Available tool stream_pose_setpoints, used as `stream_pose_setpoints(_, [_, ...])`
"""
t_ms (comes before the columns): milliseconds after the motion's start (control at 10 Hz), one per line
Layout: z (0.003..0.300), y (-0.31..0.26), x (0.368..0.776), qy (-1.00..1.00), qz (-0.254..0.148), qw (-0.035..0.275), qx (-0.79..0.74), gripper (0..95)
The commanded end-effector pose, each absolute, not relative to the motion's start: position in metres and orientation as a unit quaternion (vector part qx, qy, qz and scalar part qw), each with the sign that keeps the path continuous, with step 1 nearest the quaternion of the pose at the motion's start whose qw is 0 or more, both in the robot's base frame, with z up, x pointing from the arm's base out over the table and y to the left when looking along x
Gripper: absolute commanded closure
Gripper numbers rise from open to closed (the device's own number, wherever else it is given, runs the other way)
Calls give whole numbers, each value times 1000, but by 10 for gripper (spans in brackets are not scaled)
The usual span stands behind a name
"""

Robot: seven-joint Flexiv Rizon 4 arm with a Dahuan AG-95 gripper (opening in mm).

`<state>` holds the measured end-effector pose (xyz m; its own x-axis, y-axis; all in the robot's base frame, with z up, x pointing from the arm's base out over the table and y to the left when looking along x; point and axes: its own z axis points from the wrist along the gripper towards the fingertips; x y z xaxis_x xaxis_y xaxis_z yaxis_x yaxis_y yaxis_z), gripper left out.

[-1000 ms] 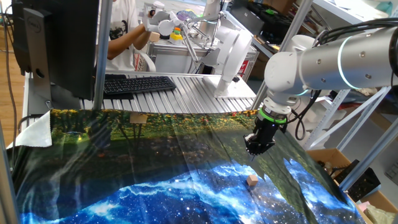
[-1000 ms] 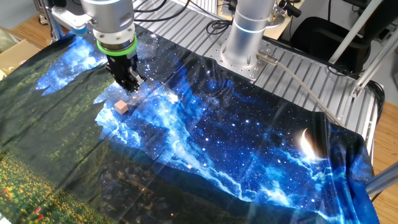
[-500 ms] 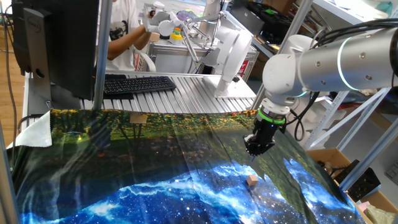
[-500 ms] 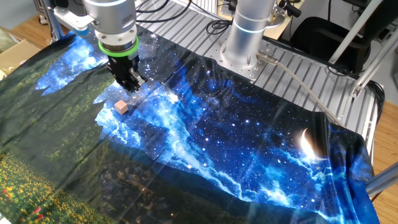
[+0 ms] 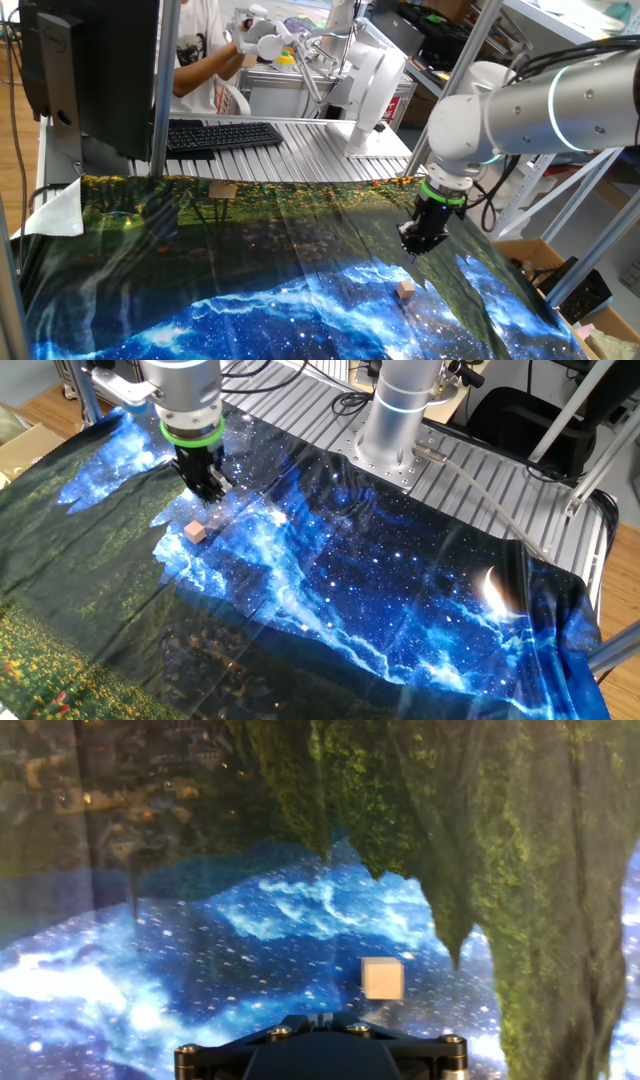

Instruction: Pick up the small block on the left and move it to the right

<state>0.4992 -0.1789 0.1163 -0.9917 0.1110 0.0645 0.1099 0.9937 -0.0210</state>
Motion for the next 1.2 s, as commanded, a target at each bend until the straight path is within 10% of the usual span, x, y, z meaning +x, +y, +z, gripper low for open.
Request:
stream_pose_setpoints(100, [108,-190,497,-998,15,32,-53,950])
stream_pose_setpoints(1200, [82,-215,495,-998,11,31,-49,950])
